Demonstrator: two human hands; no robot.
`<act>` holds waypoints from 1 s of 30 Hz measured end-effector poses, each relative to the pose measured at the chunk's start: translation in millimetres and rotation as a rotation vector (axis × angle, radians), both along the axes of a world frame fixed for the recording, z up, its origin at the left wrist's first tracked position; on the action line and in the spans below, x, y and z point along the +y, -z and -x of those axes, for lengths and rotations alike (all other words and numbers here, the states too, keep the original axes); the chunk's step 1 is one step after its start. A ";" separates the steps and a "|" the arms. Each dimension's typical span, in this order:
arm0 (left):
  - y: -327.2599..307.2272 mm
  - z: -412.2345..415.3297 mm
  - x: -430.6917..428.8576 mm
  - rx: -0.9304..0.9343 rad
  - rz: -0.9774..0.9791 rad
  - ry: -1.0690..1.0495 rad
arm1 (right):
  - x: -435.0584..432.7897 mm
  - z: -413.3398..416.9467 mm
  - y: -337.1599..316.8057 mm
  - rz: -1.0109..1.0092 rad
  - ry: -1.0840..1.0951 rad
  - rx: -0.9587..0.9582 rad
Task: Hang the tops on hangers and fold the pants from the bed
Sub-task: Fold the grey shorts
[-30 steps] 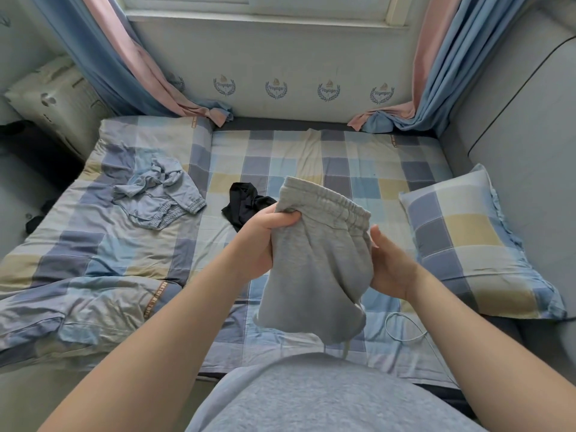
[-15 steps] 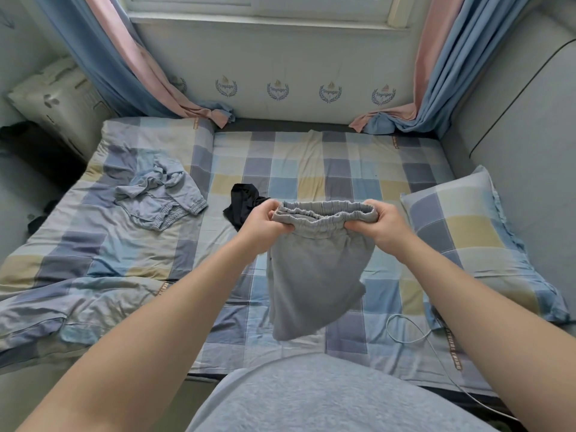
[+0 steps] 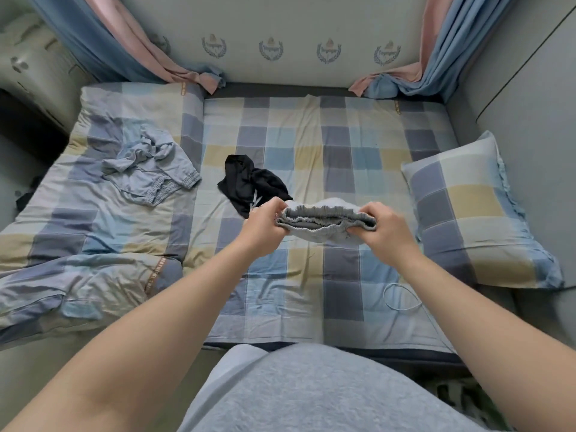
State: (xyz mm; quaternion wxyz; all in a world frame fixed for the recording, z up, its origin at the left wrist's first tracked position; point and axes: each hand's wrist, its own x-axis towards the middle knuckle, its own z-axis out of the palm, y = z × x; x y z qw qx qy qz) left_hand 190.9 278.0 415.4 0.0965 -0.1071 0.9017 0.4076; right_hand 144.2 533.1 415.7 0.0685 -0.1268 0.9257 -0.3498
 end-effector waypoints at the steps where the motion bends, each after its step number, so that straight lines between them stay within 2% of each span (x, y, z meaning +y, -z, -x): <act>1: 14.3 -7.6 1.6 -0.053 0.034 0.019 | 0.5 -9.4 16.6 -0.066 0.002 -0.019; 5: 84.6 -44.4 5.9 -0.281 0.158 0.090 | -0.4 -55.5 88.5 -0.265 -0.034 -0.158; 8: 143.8 -81.4 7.9 -0.460 0.179 0.137 | -1.0 -96.5 147.5 -0.359 -0.086 -0.304; 14: 249.8 -167.3 16.1 -0.770 0.175 0.198 | -1.4 -189.2 246.8 -0.369 -0.104 -0.615; 20: 313.6 -219.1 19.6 -1.015 0.148 0.279 | 5.1 -253.7 304.4 -0.376 -0.149 -0.860; 24: 345.4 -211.4 12.4 -1.062 0.141 0.362 | 2.7 -244.0 327.5 -0.343 -0.158 -0.903; 30: 391.0 -144.5 0.5 -0.949 0.101 0.277 | -9.9 -165.6 366.9 -0.242 0.032 -0.878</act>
